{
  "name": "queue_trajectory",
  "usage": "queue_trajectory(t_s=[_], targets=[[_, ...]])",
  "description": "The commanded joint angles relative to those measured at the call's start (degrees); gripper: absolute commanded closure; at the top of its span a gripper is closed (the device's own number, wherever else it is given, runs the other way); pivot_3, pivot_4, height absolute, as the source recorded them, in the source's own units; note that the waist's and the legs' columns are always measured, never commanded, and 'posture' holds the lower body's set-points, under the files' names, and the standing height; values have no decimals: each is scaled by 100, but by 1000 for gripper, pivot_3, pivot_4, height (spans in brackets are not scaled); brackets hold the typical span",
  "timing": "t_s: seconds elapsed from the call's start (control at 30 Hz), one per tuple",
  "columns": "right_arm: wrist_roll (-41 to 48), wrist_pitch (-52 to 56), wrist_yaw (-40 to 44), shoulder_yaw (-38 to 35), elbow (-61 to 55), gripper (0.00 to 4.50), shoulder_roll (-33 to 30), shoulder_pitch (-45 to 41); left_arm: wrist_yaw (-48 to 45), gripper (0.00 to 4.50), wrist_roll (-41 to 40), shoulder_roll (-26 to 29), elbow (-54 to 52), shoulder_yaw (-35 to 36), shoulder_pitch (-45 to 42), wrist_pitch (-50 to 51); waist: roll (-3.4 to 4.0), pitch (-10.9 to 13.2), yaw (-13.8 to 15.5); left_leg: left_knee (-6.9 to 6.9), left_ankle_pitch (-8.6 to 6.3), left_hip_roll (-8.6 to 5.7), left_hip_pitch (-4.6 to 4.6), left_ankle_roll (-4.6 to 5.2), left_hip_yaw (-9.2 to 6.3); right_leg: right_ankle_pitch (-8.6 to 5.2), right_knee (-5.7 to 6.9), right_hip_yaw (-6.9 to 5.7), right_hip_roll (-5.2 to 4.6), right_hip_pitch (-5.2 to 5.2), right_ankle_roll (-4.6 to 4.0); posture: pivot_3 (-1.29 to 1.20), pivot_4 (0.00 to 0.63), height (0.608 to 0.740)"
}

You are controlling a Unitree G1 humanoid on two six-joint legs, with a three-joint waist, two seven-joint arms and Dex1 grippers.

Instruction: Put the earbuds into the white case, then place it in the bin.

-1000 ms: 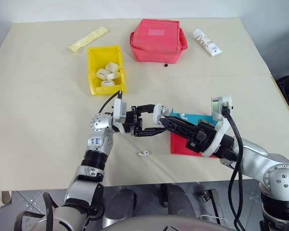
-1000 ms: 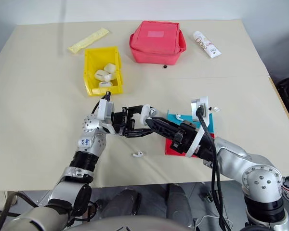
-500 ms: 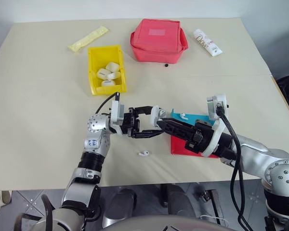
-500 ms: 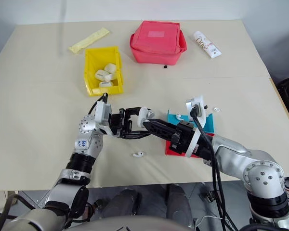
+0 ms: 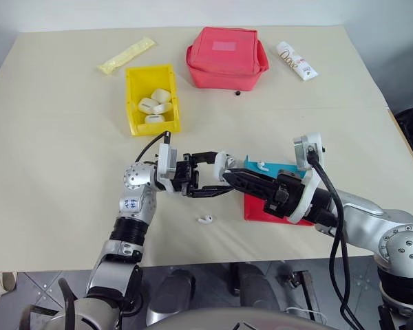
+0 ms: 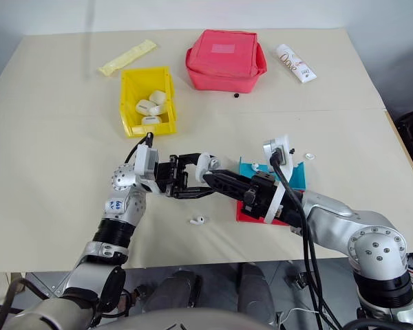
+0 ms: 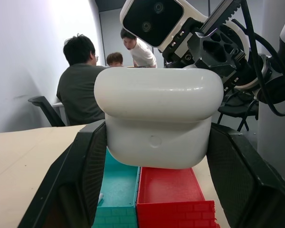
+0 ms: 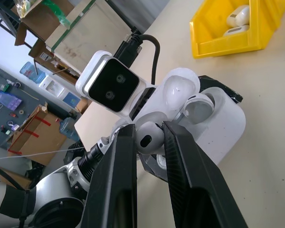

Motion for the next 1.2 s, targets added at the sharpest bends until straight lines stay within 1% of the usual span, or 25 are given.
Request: queue_trajectory(t_s=[0.03,0.1,0.2,0.63,1.2], targets=[[-365,14,-329,-16,401,4054,-144,42,-175,1718,-303,-51,-656,-75,-19,-26,0,0,-1,0,0,0,0,0,0,0,0,0,0,0,0,0,150,740],[-401,8,-321,-12,397,3298,-142,25,-171,1718,-300,-46,-667,-71,-6,-20,0,0,-2,0,0,0,0,0,0,0,0,0,0,0,0,0,150,740],[-406,-9,-273,-35,354,2452,-148,3,-151,1718,-299,-31,-697,-84,20,0,0,0,2,0,0,1,1,0,-1,0,0,-1,0,1,0,0,150,740],[-274,-12,-142,-100,108,2452,-318,60,-37,1718,-214,48,-561,-69,20,45,0,0,3,0,0,1,0,0,-2,0,-1,-2,0,1,0,0,150,740],[-318,-7,-13,-51,-172,2452,-489,-121,176,1718,-91,24,-362,-134,-36,168,0,0,4,0,0,1,0,0,-2,0,-1,-2,-1,1,0,0,150,740]])
